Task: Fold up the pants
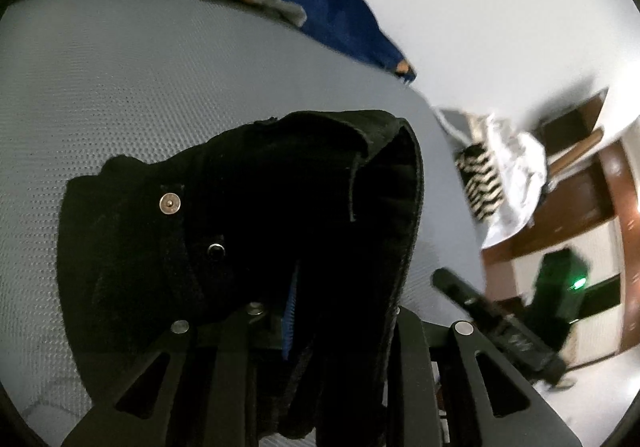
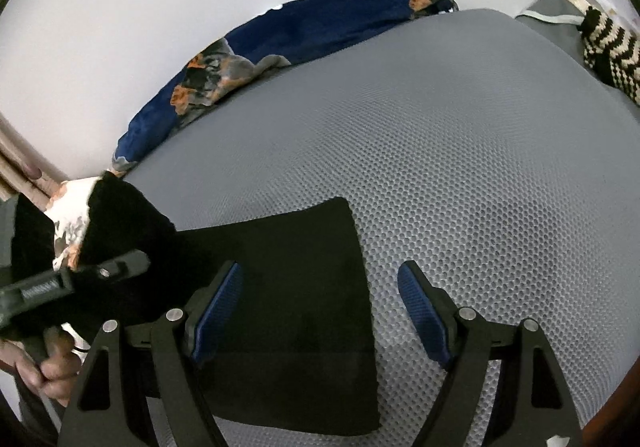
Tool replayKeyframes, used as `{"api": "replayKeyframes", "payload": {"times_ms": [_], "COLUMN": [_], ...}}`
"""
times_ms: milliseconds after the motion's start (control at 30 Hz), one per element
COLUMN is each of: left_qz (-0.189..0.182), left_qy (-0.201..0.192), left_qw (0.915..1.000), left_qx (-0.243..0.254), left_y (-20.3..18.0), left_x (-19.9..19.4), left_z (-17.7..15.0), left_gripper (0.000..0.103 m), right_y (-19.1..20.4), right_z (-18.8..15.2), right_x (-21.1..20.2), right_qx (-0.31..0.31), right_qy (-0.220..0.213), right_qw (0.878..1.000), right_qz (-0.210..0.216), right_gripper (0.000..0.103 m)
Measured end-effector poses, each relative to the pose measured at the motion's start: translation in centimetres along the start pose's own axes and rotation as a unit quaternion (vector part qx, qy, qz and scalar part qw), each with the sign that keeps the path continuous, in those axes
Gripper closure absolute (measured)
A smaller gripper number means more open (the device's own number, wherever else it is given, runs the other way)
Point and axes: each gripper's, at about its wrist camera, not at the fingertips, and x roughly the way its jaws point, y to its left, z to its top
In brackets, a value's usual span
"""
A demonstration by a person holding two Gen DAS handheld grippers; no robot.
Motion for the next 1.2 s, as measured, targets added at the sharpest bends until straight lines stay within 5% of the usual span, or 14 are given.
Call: {"api": "replayKeyframes", "payload": {"times_ms": [167,333,367,533,733,967,1200], "left_qz": [0.049,0.019,0.014,0.008,0.078,0.141,0.161], "left_qy": [0.025,0.011,0.004,-0.017,-0.051,-0.059,-0.047], "left_qw": [0.998,0.9968,0.9965,0.9952,0.9935,0.9883,0.9846], "left_qx": [0.031,0.077,0.082,0.096,0.066,0.006,-0.048], "left_y": [-1.0,-2.9,-3.1,-3.1,2.3,9.5,13.3], "left_x": [2.6,1.7,1.3,-1.8,-6.0,-8.5,-7.5], "left_z": [-1.2,-1.8,-1.7,-1.5,-1.7,-2.4,-3.7], "left_gripper": [0.071,0.027,0.025,0.023,0.023,0.023,0.023], "right_y": [-0.4,-0.5,-0.5,-0.6,0.1,0.2,0.3], "right_z": [0.0,-0.2,-0.2,-0.4,-0.6,0.4,1.4], "right_x": [0.2,0.6,0.7,1.3,3.7,7.3,9.9], "right_qx": [0.005,0.004,0.003,0.006,0.003,-0.039,-0.053], "right_qy": [0.003,0.009,0.01,0.025,0.092,0.141,0.156], "right_qw": [1.0,1.0,1.0,0.999,0.988,0.977,0.964], "right_qz": [0.001,0.0,-0.001,0.029,0.124,0.155,0.207], "right_gripper": [0.025,0.025,0.025,0.025,0.025,0.025,0.029]}}
